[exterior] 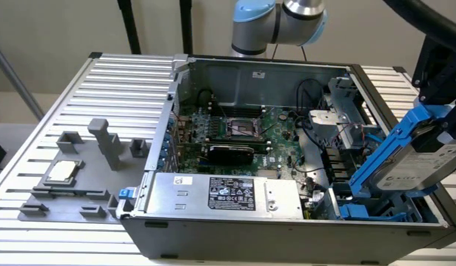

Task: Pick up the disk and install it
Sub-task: 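Insert the disk into the insertion slot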

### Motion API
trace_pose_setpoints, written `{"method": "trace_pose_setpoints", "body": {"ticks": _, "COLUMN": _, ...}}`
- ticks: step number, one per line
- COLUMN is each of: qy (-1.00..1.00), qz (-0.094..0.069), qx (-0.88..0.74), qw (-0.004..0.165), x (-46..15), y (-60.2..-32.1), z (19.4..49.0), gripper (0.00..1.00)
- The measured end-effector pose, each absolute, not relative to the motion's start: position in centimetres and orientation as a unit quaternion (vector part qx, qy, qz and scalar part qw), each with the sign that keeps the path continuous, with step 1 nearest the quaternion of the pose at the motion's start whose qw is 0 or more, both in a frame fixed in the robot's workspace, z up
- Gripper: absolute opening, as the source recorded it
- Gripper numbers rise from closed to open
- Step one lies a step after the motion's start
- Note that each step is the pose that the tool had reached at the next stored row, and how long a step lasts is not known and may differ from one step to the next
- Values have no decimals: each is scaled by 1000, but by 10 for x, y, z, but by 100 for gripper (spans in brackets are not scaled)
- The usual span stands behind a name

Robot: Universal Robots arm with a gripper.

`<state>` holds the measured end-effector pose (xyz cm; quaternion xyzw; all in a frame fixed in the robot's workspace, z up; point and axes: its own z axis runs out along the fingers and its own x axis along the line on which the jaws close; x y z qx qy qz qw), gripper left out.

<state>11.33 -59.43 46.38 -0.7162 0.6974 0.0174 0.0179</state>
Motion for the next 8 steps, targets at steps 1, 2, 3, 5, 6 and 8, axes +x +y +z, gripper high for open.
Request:
{"method": "trace_pose_setpoints", "body": {"ticks": 1, "qy": 697, "qz": 17, "qx": -716, "qw": 18, "x": 113, "y": -594, "z": 464, "gripper": 0}}
{"method": "trace_pose_setpoints", "body": {"ticks": 2, "qy": 697, "qz": 17, "qx": -716, "qw": 18, "x": 113, "y": -594, "z": 464, "gripper": 0}}
{"method": "trace_pose_setpoints", "body": {"ticks": 3, "qy": 697, "qz": 17, "qx": -716, "qw": 18, "x": 113, "y": -594, "z": 464, "gripper": 0}}
{"method": "trace_pose_setpoints", "body": {"ticks": 5, "qy": 697, "qz": 17, "qx": -716, "qw": 18, "x": 113, "y": -594, "z": 464, "gripper": 0}}
{"method": "trace_pose_setpoints", "body": {"ticks": 6, "qy": 697, "qz": 17, "qx": -716, "qw": 18, "x": 113, "y": -594, "z": 464, "gripper": 0}}
{"method": "trace_pose_setpoints", "body": {"ticks": 8, "qy": 697, "qz": 17, "qx": -716, "qw": 18, "x": 113, "y": -594, "z": 464, "gripper": 0}}
